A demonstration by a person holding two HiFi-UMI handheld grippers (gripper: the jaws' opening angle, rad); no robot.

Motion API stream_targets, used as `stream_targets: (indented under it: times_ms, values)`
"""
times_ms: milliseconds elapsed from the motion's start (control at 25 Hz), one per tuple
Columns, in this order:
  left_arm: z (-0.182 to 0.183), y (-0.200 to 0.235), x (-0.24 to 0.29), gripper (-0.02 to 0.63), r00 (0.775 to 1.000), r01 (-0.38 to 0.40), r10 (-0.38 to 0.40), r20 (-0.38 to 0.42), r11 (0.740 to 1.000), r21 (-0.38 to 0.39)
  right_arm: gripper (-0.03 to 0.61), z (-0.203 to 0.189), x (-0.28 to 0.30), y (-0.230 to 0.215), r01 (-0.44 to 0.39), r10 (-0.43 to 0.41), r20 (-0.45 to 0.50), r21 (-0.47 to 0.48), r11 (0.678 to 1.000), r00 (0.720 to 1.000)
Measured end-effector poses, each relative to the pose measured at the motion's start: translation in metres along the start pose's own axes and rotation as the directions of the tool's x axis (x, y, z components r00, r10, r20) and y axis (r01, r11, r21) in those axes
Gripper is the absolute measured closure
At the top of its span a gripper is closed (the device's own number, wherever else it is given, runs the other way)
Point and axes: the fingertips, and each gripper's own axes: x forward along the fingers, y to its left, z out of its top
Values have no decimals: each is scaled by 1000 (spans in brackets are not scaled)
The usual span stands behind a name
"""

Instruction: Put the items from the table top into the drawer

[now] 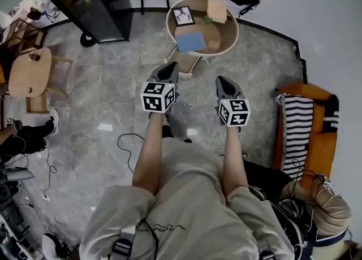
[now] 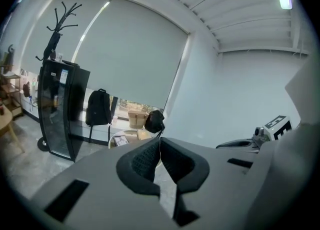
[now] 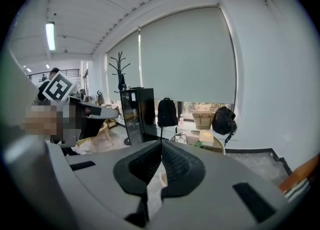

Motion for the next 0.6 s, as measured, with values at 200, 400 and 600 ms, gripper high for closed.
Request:
stream_targets:
  times_ms: [200, 400, 600]
  values:
    - [6, 65, 36, 592, 999, 21, -24, -39, 998, -60, 545, 5, 58, 8, 25, -23, -49, 38, 999, 999]
    - [-10, 116, 56, 592, 993, 49, -62, -105, 992, -117, 545, 6, 93, 11, 70, -68, -16, 172, 983, 998]
    - [-31, 144, 62, 592, 983, 75, -95, -157, 989, -127, 545, -4, 100, -1, 131, -138, 4, 295, 947, 990]
